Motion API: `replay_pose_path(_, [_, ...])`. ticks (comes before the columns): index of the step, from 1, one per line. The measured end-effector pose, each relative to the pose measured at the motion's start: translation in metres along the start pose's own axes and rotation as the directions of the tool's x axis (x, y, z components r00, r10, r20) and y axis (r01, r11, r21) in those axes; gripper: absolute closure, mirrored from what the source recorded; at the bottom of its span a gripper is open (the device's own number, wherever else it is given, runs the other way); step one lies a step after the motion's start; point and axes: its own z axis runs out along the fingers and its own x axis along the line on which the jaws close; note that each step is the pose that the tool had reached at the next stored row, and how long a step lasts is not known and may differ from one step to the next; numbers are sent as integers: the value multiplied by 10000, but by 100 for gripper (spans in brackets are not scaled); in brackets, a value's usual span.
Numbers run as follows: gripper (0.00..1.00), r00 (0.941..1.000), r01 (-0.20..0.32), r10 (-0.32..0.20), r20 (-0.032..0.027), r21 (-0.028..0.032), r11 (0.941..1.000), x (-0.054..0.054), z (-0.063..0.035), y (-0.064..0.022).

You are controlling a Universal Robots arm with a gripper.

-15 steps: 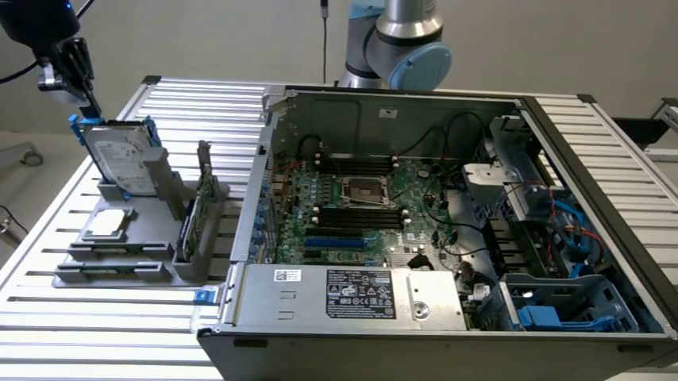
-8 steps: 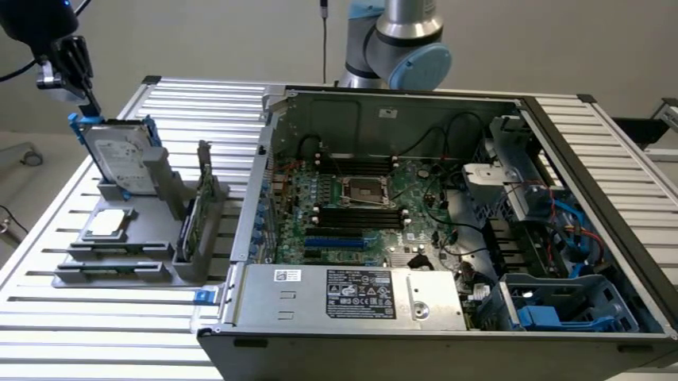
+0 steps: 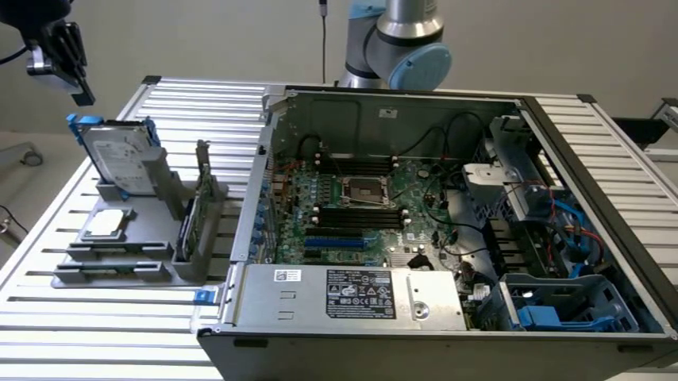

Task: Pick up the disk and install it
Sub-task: 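Pick up the disk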

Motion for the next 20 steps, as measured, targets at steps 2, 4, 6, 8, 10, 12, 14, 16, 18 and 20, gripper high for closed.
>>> replay_pose_path(2, [89,10000,-80,80,1,3,10000,1,-4,0])
replay_pose_path(4, [89,9997,-234,234,3,7,9997,8,-6,2])
replay_pose_path(6, [89,9991,-418,418,7,17,9991,11,-5,3])
replay_pose_path(8, [89,9982,-596,596,10,26,9982,15,-5,4])
replay_pose_path(10, [89,9970,-771,771,14,33,9970,19,-5,5])
replay_pose_path(12, [89,9962,-876,876,16,39,9962,26,-5,6])
replay_pose_path(14, [89,9958,-916,916,18,40,9958,30,-6,7])
replay_pose_path(16, [89,9958,-917,917,18,40,9958,32,-6,8])
replay_pose_path(18, [89,9958,-916,916,18,39,9958,33,-6,8])
replay_pose_path(20, [89,9958,-916,916,18,39,9958,33,-6,8])
